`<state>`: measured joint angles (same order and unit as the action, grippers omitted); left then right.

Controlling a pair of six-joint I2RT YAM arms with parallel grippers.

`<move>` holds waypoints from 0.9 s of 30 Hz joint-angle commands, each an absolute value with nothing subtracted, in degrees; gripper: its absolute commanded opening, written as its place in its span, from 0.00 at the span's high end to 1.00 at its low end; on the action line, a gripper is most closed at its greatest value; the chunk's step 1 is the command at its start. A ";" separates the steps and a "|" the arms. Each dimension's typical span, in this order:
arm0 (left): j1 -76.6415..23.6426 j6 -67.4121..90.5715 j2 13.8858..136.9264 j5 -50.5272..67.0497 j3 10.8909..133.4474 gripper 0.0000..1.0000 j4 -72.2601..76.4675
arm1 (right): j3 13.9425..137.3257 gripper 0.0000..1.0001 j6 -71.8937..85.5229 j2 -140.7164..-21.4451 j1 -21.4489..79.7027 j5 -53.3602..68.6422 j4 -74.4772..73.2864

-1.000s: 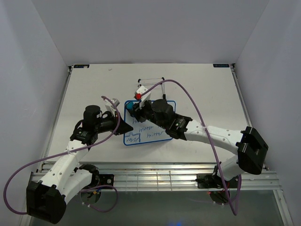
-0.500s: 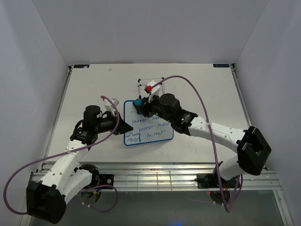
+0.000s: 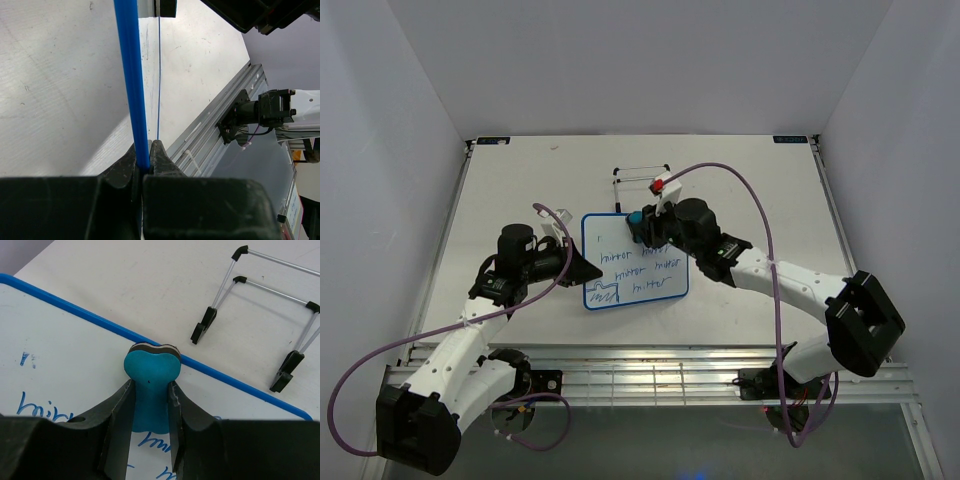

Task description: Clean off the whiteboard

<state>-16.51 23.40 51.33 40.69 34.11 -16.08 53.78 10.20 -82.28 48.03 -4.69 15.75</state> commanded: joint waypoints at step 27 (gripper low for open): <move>-17.75 15.91 49.83 45.35 34.28 1.00 -13.54 | 60.48 0.79 15.29 -90.62 54.69 -13.63 9.66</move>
